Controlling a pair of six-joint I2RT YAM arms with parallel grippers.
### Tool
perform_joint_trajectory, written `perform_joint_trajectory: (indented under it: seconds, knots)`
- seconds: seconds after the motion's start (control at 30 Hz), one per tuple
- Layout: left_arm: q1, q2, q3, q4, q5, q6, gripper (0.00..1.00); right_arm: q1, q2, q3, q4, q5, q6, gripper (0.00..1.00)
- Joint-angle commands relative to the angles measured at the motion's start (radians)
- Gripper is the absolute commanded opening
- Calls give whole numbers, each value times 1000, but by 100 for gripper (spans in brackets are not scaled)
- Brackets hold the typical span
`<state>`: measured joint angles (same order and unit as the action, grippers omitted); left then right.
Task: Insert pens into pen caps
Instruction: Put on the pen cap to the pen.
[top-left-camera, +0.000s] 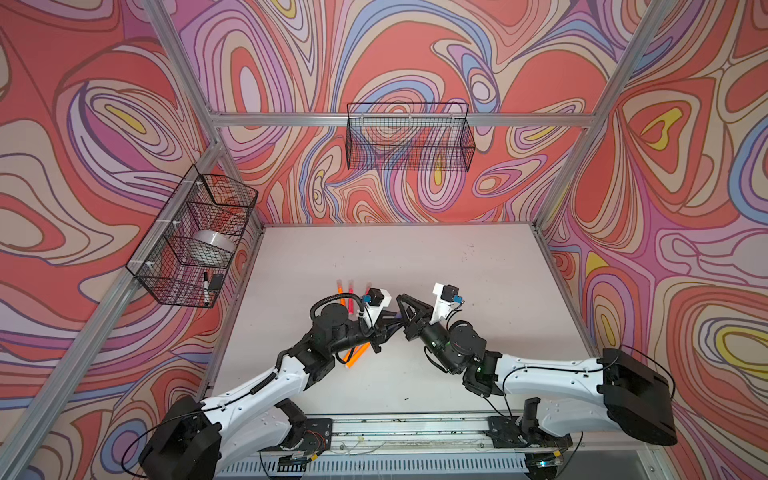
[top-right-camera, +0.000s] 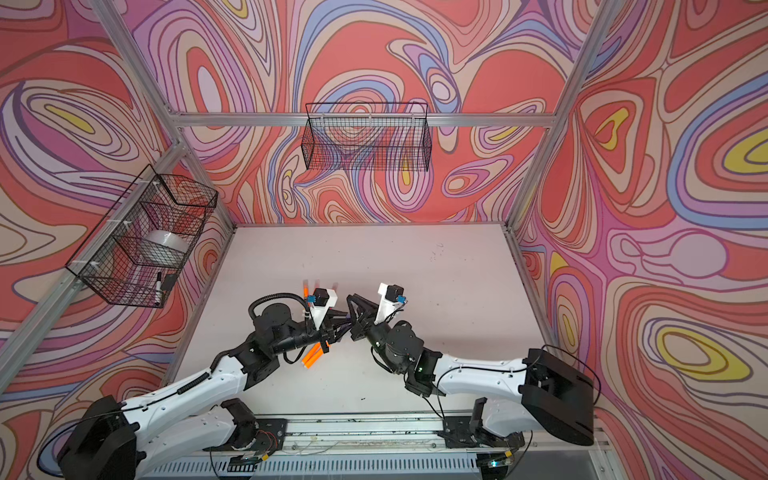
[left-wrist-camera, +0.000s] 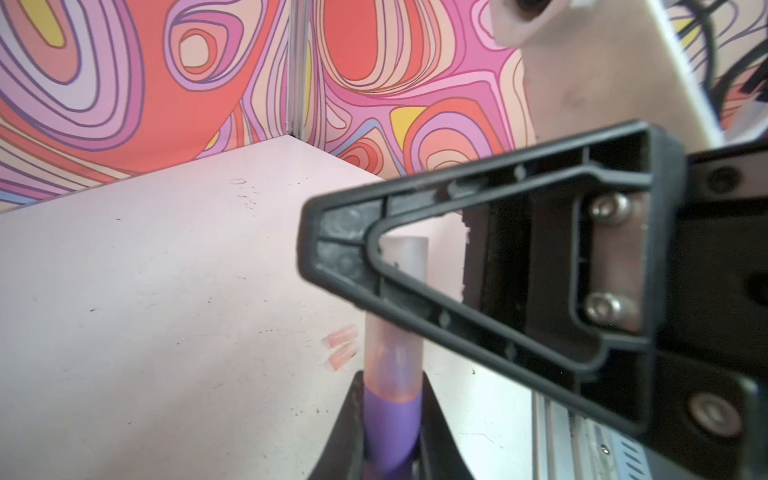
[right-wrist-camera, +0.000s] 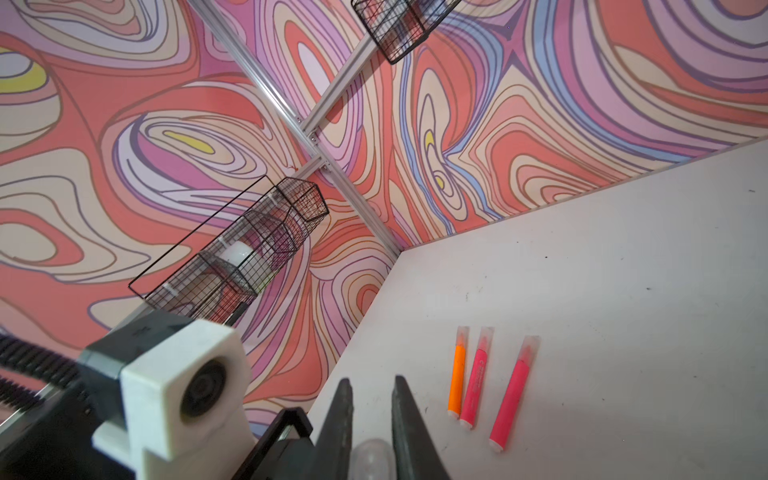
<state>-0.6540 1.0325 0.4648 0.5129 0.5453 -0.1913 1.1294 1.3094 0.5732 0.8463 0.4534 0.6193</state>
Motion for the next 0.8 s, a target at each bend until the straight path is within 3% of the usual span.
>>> perform_joint_trajectory:
  seconds: [0.0,0.17,0.5,0.63,0.77]
  knots:
    - [117,-26,88,319,-211,-155,0,118,17,-72,-121,-342,-18,0]
    - [120,-40,83,318,-190,-138,0,119,23,-74,-88,-421,-44,0]
    - [120,-80,60,262,-271,-54,0,119,-25,-19,-259,-276,-34,0]
    - [120,-59,23,274,-260,-46,0,119,-78,12,-338,-204,-65,9]
    - [120,-24,11,293,-233,-51,0,118,-146,61,-419,-147,-116,27]
